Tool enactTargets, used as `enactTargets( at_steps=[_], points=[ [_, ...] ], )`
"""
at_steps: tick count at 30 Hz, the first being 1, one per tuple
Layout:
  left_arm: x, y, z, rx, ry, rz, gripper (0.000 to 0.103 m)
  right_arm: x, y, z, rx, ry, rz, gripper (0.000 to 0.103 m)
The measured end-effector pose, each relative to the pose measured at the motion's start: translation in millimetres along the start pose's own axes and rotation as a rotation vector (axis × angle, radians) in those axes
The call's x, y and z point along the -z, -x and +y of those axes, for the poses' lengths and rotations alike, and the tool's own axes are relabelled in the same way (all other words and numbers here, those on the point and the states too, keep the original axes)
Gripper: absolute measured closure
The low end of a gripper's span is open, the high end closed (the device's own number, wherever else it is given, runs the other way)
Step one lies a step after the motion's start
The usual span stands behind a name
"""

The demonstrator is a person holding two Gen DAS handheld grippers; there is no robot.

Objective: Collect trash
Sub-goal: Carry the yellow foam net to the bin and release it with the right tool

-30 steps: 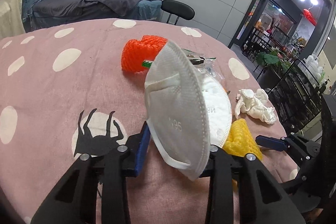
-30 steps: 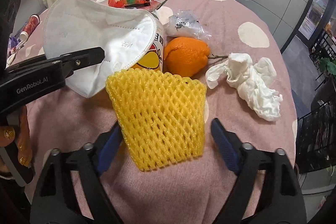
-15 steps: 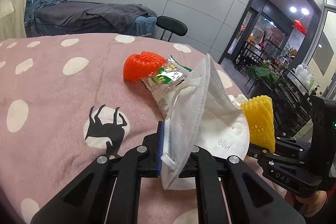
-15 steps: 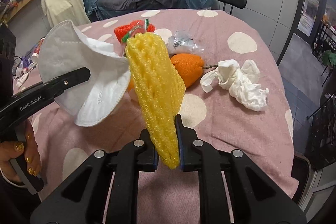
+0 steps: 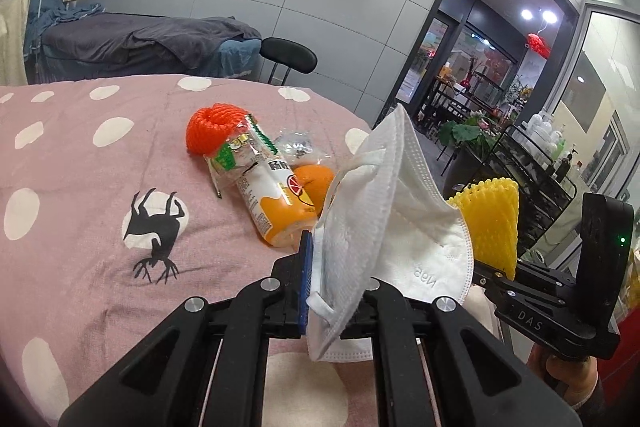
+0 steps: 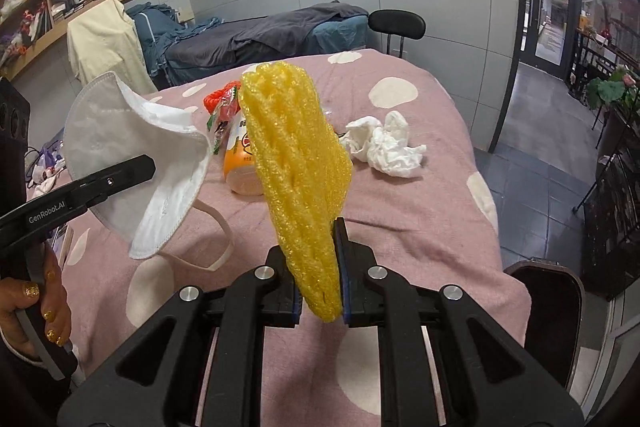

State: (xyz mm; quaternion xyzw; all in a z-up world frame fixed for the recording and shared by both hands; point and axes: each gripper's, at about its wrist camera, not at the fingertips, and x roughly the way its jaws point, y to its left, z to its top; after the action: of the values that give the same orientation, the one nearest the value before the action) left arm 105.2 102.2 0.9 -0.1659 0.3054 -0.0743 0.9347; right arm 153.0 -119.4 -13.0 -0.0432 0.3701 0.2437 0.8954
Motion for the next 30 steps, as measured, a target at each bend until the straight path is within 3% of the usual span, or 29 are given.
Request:
enactTargets(
  at_steps=[20, 30],
  points=[
    [26.7, -26.5, -90.9, 0.170, -0.150, 0.082, 0.094, 54.4, 51.9, -106.8, 0.195, -0.270, -0.049, 0.089],
    [36.9, -38.9, -136.9, 0.241, -0.243, 0.123, 0.094, 101.9, 42.4, -179.8, 0.326, -0.425, 0.057, 0.089]
  ],
)
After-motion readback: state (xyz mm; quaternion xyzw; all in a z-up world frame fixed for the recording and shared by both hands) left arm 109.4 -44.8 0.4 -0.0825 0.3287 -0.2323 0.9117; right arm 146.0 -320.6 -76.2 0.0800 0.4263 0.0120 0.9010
